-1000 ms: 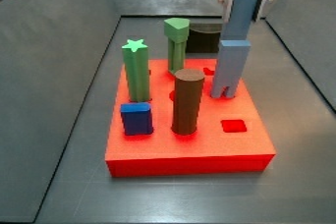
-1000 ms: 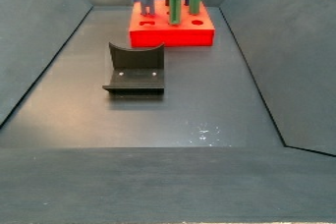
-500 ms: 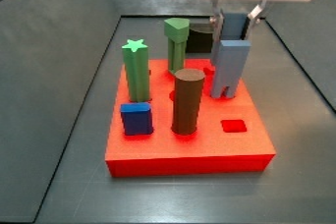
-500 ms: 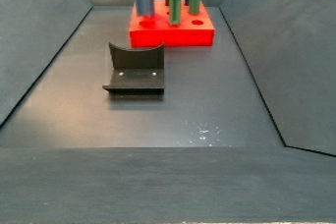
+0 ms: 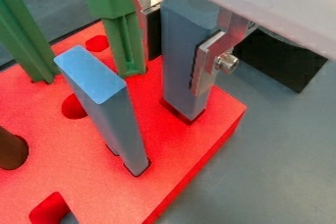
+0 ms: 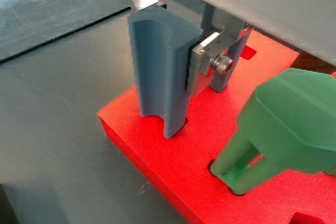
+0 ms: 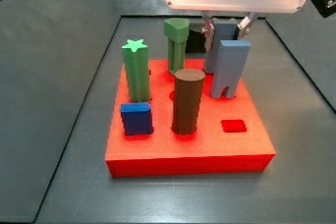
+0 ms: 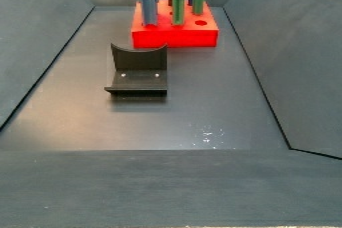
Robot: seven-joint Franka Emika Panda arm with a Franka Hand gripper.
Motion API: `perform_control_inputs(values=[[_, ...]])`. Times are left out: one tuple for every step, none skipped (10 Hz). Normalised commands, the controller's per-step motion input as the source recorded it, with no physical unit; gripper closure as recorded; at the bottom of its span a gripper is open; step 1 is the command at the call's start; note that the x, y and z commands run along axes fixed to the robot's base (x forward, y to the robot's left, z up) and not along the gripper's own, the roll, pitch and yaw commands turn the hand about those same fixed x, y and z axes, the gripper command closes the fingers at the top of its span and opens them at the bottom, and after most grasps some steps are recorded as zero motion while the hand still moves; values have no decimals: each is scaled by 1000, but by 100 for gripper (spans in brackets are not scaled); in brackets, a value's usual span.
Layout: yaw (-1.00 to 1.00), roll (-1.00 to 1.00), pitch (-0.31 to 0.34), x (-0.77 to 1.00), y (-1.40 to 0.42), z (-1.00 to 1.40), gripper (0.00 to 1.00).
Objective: Pick up the arch object. Move up. Rotate the arch object. Move to above the board. Insert the arch object.
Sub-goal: Insert the arch object.
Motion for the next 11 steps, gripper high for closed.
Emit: perform_control_inputs(values=[[0, -100, -90, 0, 0, -166, 100], [0, -94, -86, 0, 0, -137, 100], [0, -109, -106, 0, 0, -163, 100], [0, -134, -130, 0, -60, -166, 100], [0, -140, -130, 0, -97, -151, 100], [0, -129, -117, 0, -94, -120, 100], [0, -70, -61, 0, 0, -240, 100], [0, -44, -27, 0, 0, -346, 100], [0, 0, 0, 3, 0, -469, 100], [0, 206, 84, 17, -29, -617, 100], [0, 214, 149, 100, -51, -474, 100]])
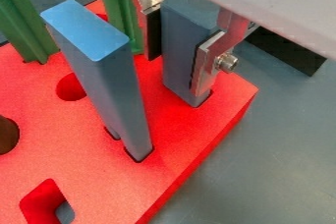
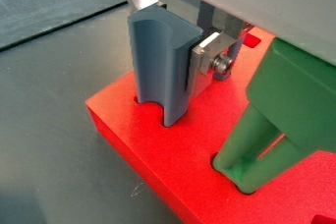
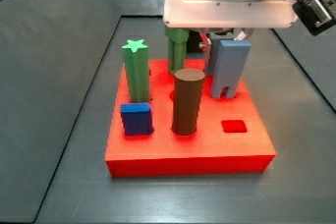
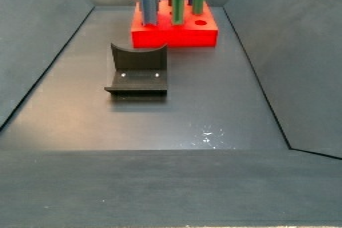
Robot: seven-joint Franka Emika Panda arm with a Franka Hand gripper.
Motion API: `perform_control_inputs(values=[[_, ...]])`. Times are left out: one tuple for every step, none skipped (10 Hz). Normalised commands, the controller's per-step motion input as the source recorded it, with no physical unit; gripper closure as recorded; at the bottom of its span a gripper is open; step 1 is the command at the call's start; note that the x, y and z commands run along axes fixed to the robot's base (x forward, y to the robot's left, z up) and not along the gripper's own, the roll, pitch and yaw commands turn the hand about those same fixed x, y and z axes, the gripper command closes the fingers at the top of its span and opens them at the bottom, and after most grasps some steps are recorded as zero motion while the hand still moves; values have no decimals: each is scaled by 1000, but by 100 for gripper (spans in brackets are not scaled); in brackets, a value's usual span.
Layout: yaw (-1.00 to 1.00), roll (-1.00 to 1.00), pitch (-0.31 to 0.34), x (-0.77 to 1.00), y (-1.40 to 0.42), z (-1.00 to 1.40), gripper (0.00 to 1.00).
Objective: Pick up the arch object. Move up. Rotate the arch object. Move to above the board. Insert the arch object.
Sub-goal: Insert the arch object.
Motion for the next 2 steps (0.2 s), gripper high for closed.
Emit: perform_control_inputs(values=[[0, -74, -70, 0, 43, -57, 100], [0, 1, 0, 0, 0, 0, 100]])
